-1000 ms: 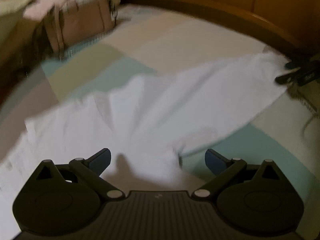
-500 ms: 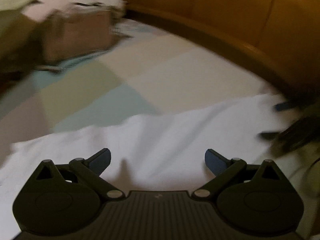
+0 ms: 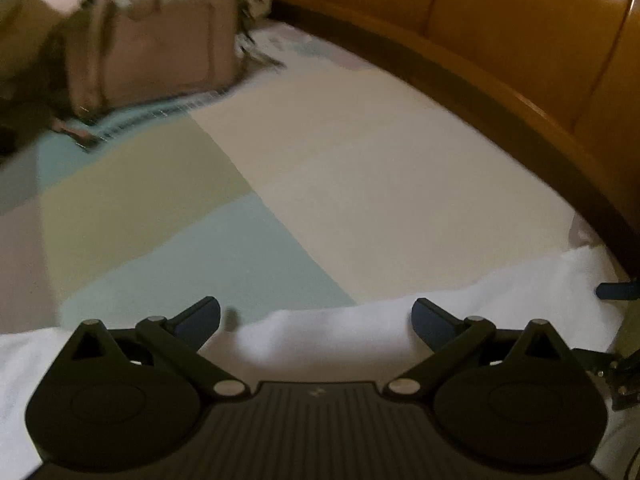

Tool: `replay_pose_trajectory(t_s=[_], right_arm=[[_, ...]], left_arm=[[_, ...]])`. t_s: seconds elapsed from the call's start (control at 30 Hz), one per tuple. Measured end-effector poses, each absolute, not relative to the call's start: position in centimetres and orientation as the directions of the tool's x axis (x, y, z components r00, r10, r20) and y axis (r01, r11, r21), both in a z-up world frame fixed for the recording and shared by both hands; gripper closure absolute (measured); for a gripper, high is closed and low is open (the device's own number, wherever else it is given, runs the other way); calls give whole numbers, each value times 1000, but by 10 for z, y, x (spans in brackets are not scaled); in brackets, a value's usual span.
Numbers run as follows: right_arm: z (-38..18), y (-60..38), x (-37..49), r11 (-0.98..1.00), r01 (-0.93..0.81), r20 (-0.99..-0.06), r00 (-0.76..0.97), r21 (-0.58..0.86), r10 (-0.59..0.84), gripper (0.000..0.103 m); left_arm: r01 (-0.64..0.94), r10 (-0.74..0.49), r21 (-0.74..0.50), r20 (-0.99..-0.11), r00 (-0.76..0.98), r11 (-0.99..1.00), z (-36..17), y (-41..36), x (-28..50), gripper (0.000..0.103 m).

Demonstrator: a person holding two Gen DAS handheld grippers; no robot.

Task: Fold clothes

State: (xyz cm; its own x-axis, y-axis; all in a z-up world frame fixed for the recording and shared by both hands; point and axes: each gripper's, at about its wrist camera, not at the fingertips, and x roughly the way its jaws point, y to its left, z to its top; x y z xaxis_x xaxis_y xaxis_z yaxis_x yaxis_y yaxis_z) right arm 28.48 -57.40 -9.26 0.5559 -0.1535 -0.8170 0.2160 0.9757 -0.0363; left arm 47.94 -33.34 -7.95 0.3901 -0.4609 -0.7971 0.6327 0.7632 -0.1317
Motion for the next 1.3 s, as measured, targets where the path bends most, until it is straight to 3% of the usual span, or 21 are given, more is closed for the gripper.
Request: replay_pose_trajectory(t_s=[0.17, 0.3, 0.37, 0.43, 0.53, 0.67, 0.73, 0.83, 0.93, 1.03, 1.3], right_arm=[[-72, -568, 296, 981, 191, -779, 618, 19, -105, 0], [-83, -556, 321, 990, 73, -792, 608, 117, 49, 0], [-95, -555, 329, 997, 56, -800, 599, 50, 7, 0], [-103, -567, 329, 997, 69, -788, 613, -19, -57, 0], [-98, -590, 327, 991, 125, -801, 587, -56, -120, 0], [-80, -601, 325, 972, 222, -807, 560, -71, -187, 0], [-69, -587, 327, 985, 172, -782, 609, -31, -131, 0], [-63, -546, 344, 998, -34, -745, 665, 51, 60, 0], [-77, -506, 374, 971, -203, -729, 643, 130, 232, 0], [-94, -494, 396, 955, -239, -757, 587, 177, 287, 0], [-84, -542, 385, 997, -62, -783, 621, -54, -4, 0]], left_arm=[[600, -381, -43, -807, 450, 799, -67, -295, 461, 2], [570, -298, 10, -845, 444, 822, -91, -283, 474, 2], [548, -258, 65, -832, 491, 834, -103, -280, 483, 0], [530, -282, 21, -828, 485, 848, -105, -275, 500, 0], [470, -197, 105, -813, 548, 877, -97, -275, 512, 3], [471, -260, 34, -797, 545, 882, -77, -267, 513, 2], [481, -267, 39, -791, 550, 876, -72, -266, 503, 2], [484, -249, 66, -791, 558, 873, -71, -265, 488, 2], [479, -225, 93, -795, 564, 873, -73, -263, 474, 2], [483, -209, 104, -809, 550, 869, -75, -259, 460, 2], [480, -157, 188, -791, 591, 857, -72, -240, 433, 2]])
